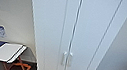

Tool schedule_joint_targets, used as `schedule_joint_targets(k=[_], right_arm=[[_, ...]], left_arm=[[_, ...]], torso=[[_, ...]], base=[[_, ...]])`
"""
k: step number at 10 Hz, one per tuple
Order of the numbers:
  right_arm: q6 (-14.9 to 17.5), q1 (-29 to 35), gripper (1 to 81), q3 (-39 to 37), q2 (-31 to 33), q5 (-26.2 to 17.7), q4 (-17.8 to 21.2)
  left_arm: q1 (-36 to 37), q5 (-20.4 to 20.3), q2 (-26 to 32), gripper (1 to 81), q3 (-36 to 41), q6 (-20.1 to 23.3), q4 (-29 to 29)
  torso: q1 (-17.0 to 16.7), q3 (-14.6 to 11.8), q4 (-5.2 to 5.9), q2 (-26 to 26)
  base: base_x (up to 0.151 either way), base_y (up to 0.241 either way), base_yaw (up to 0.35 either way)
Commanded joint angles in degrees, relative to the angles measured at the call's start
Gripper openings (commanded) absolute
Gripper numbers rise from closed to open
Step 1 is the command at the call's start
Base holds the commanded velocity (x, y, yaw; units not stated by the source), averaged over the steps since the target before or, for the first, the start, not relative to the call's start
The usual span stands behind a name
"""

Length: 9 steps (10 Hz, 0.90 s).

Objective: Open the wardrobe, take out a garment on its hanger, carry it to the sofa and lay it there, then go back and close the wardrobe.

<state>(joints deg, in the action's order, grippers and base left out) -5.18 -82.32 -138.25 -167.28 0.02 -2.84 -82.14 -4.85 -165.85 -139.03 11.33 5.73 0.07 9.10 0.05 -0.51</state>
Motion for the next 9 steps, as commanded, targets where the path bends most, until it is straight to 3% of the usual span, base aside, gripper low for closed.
schedule_joint_targets(k=[1,4,9], right_arm=[[0.08,4.13,81.1,7.65,5.70,-3.19,-0.06],[-0.09,6.50,81.1,10.03,7.81,-3.19,0.20],[-0.27,11.16,81.1,22.16,15.36,-3.28,0.29]], left_arm=[[3.78,3.71,5.16,81.1,5.95,0.19,-0.46],[6.15,3.71,10.26,81.1,12.63,0.10,-0.28],[9.93,3.71,18.44,81.1,24.76,0.19,-0.46]], torso=[[0.00,0.00,0.00,0.00],[0.00,0.00,0.00,0.00],[0.00,0.02,0.00,0.00]], base=[[0.000,0.000,0.000],[0.000,0.000,0.000],[0.000,0.000,0.000]])
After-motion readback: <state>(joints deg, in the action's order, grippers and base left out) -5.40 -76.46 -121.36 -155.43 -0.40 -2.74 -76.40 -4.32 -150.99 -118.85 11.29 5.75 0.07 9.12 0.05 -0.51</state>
